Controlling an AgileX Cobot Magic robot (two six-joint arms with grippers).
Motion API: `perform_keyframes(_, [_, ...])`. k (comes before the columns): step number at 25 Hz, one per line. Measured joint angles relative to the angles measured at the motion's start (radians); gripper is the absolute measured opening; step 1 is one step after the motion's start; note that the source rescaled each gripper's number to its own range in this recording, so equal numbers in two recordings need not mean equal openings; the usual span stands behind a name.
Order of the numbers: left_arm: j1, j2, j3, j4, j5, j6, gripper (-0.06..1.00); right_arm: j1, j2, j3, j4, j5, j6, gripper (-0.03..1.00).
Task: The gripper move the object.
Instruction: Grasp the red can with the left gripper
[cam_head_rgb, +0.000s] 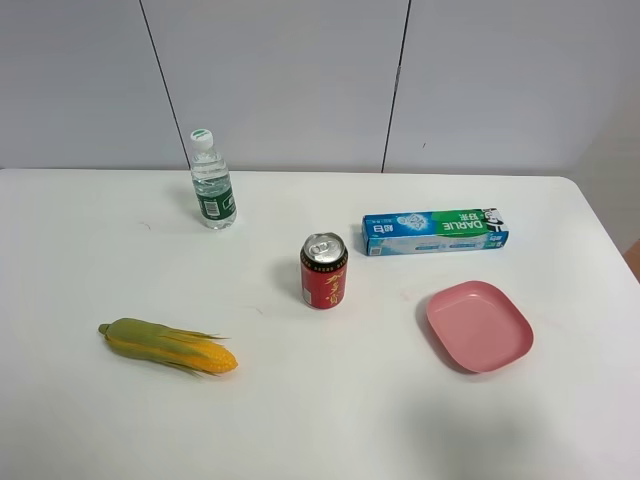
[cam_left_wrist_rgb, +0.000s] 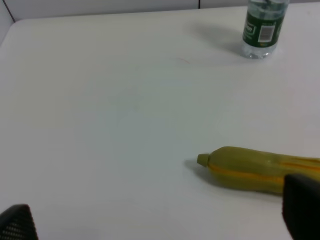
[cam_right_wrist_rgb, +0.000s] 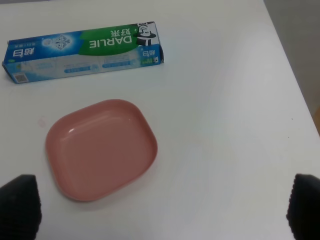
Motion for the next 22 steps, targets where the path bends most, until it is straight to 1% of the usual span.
perform_keyframes(22, [0.0,0.0,0.0,0.0,0.0,0.0,1.0,0.0,0.0,0.0,0.0,0.0,0.0,1.0])
